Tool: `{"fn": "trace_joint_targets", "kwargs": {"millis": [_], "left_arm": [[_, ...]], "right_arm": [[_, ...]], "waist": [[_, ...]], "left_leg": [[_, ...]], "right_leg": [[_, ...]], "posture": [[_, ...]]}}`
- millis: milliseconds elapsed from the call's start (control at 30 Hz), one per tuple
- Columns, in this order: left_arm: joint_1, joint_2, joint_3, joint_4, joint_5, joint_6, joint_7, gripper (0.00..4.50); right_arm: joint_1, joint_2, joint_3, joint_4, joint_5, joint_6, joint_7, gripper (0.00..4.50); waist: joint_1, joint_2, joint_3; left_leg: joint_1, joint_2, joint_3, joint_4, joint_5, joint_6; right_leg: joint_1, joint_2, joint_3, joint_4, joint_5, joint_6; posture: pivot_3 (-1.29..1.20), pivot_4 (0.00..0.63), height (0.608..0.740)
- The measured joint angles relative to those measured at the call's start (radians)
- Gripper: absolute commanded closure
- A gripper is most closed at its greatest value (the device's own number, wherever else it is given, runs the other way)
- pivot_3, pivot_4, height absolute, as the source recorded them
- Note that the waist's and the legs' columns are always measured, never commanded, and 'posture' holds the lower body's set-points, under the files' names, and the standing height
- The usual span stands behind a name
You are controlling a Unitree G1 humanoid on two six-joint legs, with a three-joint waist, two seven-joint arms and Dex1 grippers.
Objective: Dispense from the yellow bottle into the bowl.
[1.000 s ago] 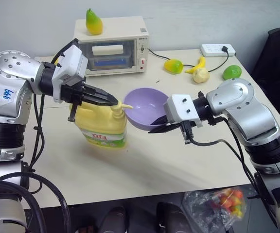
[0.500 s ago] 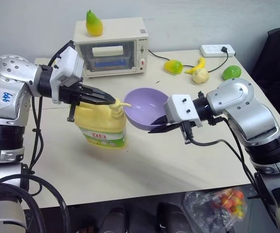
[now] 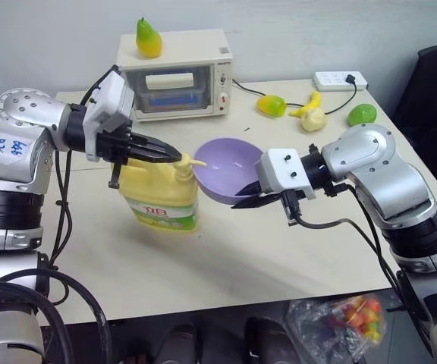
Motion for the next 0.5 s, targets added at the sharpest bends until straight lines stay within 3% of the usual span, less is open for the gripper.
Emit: {"fn": "trace_joint_targets", "kwargs": {"millis": [133, 500], "left_arm": [[-0.099, -0.005, 0.03, -0.009, -0.077, 0.134, 0.003, 4.45], [-0.117, 0.102, 0.122, -0.128, -0.18, 0.224, -0.013, 4.45]], "right_arm": [[0.006, 0.0, 0.0, 0.001, -0.003, -0.01, 0.0, 4.5], [0.039, -0.012, -0.005, -0.001, -0.005, -0.008, -0.005, 4.5]], "waist": [[-0.003, -0.001, 0.001], [-0.009, -0.002, 0.002]], "left_leg": [[-0.015, 0.0, 0.0, 0.001, 0.0, 0.0], [-0.015, 0.0, 0.001, 0.002, 0.0, -0.001]], "right_leg": [[-0.016, 0.0, 0.0, 0.002, 0.0, 0.0], [-0.015, 0.0, 0.0, 0.001, 0.0, 0.0]], "posture": [[0.0, 0.15, 0.74], [0.0, 0.15, 0.74]]}}
